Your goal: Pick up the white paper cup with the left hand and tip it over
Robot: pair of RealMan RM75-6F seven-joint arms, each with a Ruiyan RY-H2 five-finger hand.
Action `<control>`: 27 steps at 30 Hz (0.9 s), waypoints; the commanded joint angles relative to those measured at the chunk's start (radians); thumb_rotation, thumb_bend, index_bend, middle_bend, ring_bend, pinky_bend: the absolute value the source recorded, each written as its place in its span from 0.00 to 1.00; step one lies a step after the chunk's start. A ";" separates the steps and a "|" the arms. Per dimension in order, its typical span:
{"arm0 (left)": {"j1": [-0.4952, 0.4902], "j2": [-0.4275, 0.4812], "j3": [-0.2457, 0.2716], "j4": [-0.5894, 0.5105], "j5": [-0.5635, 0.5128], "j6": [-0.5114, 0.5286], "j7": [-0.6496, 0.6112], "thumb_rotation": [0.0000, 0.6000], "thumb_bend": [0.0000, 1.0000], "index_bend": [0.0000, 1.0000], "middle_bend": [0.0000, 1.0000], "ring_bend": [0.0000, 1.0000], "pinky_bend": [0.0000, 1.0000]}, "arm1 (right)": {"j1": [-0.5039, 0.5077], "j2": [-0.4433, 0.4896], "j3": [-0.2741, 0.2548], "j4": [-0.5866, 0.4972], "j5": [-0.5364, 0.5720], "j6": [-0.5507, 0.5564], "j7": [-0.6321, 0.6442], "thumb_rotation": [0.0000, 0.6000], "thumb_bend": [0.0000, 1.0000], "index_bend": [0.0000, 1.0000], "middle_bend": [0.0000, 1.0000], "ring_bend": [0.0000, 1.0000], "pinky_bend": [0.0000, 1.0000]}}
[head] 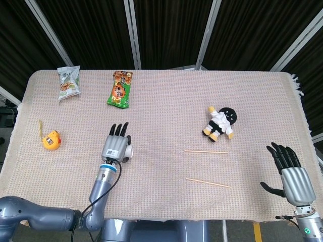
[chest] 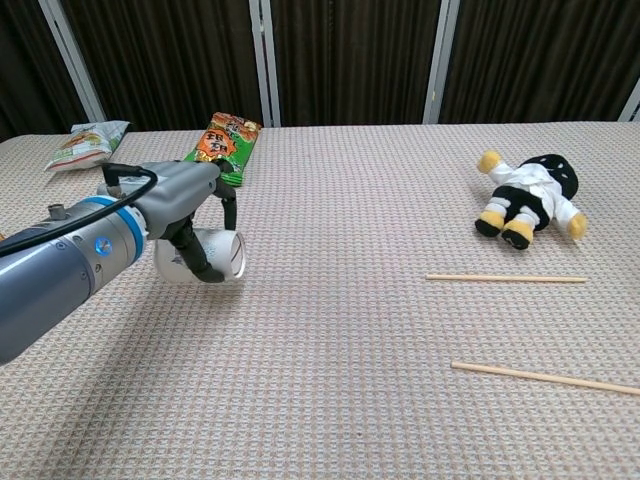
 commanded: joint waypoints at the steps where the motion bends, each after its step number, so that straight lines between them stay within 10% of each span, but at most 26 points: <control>1: 0.074 -0.019 0.006 0.043 0.180 -0.033 -0.274 1.00 0.08 0.46 0.00 0.00 0.00 | -0.001 0.000 -0.001 -0.001 -0.002 0.003 -0.002 1.00 0.06 0.00 0.00 0.00 0.00; 27: 0.279 0.037 0.052 0.238 0.405 -0.152 -0.822 1.00 0.08 0.45 0.00 0.00 0.00 | 0.001 -0.007 -0.005 -0.001 -0.009 -0.001 -0.021 1.00 0.06 0.00 0.00 0.00 0.00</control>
